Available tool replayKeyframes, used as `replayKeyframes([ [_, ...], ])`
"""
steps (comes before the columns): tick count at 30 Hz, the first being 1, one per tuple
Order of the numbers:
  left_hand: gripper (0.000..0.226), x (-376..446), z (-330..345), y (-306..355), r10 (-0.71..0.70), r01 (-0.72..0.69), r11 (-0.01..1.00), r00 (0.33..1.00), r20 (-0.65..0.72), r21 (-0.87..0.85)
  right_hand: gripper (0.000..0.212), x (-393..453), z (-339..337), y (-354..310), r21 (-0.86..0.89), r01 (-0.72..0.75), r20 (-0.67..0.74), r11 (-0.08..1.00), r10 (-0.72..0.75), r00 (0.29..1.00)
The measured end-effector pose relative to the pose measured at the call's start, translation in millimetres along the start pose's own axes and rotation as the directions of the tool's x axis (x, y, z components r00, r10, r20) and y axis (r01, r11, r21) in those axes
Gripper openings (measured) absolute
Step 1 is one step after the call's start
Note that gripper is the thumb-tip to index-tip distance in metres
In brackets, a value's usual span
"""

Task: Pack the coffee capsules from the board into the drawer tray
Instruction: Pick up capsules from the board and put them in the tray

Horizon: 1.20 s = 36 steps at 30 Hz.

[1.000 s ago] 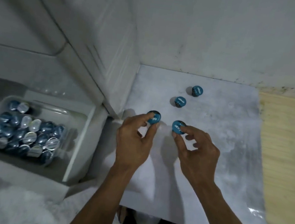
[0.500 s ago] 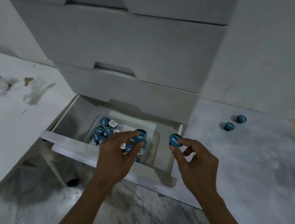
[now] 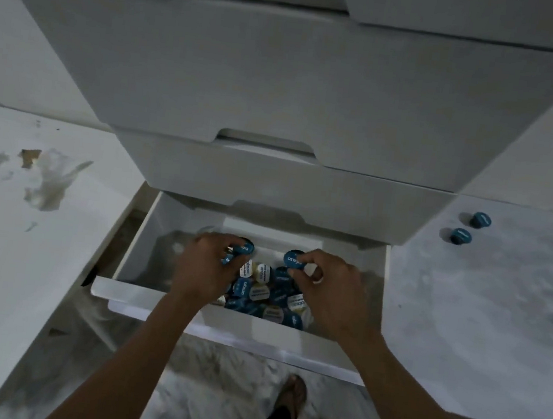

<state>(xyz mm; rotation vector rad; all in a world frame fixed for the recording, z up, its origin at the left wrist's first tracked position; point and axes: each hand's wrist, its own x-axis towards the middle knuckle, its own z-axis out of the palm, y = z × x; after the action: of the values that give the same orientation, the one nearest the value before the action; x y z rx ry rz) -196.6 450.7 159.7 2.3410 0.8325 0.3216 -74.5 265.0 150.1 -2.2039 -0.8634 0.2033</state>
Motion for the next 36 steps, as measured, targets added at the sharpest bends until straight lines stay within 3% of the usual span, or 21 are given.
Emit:
replayKeyframes([
  [10,0.016,49.7,39.2,-27.5,0.058,-0.089,0.984,0.98,0.19,0.157,0.018,56.2,54.3,22.9,-0.107,0.01,0.293,0.994,0.022,0.956],
  [14,0.019,55.6,43.1,-32.7,0.006,-0.047,0.986,0.97,0.244,0.163,0.017,58.4,66.9,23.4,-0.197,0.025,0.292,0.98,0.034,0.956],
  [21,0.025,60.8,49.1,-32.5,0.055,-0.117,0.971,0.957,0.284,0.207,0.021,59.0,75.1,24.8,-0.328,0.065,0.31,0.942,0.043,0.95],
  [28,0.021,61.4,53.1,-33.2,0.065,-0.163,0.949,0.939,0.338,0.271,0.021,60.4,76.0,22.7,-0.383,0.069,0.31,0.921,0.057,0.949],
  [36,0.021,59.3,53.4,-32.0,0.048,-0.147,0.94,0.95,0.308,0.307,0.018,59.3,71.5,22.5,-0.383,0.066,0.292,0.921,0.053,0.955],
])
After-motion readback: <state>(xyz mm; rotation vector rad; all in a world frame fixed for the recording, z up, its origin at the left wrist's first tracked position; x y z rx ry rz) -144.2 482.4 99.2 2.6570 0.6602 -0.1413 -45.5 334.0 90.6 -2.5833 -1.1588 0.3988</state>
